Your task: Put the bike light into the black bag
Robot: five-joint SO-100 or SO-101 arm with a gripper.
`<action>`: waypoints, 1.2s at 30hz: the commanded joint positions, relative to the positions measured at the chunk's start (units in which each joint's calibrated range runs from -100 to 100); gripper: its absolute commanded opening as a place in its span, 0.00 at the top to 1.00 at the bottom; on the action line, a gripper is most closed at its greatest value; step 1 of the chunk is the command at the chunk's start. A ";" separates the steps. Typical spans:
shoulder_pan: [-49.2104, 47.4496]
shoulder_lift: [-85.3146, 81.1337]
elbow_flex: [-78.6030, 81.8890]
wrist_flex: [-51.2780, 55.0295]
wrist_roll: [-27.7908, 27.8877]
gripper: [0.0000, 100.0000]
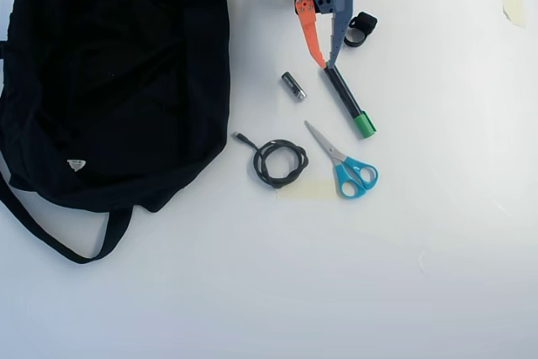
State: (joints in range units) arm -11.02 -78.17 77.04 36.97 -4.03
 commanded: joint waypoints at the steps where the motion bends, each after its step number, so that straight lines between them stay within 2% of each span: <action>1: -0.50 8.70 -8.40 -14.66 -0.27 0.98; 8: 0.03 30.03 -22.06 -35.42 0.20 0.98; 11: 0.55 40.82 -31.94 -39.38 0.31 0.98; 16: 2.87 58.75 -53.95 -38.78 0.62 0.98; 18: 3.32 64.89 -61.68 -37.92 2.46 0.98; 20: 3.32 69.78 -69.14 -33.78 4.03 0.98; 25: 3.62 77.58 -85.58 -23.27 3.82 0.98; 36: 4.36 78.41 -85.31 -21.72 3.77 0.97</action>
State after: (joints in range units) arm -7.49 1.12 -7.55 15.07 -0.27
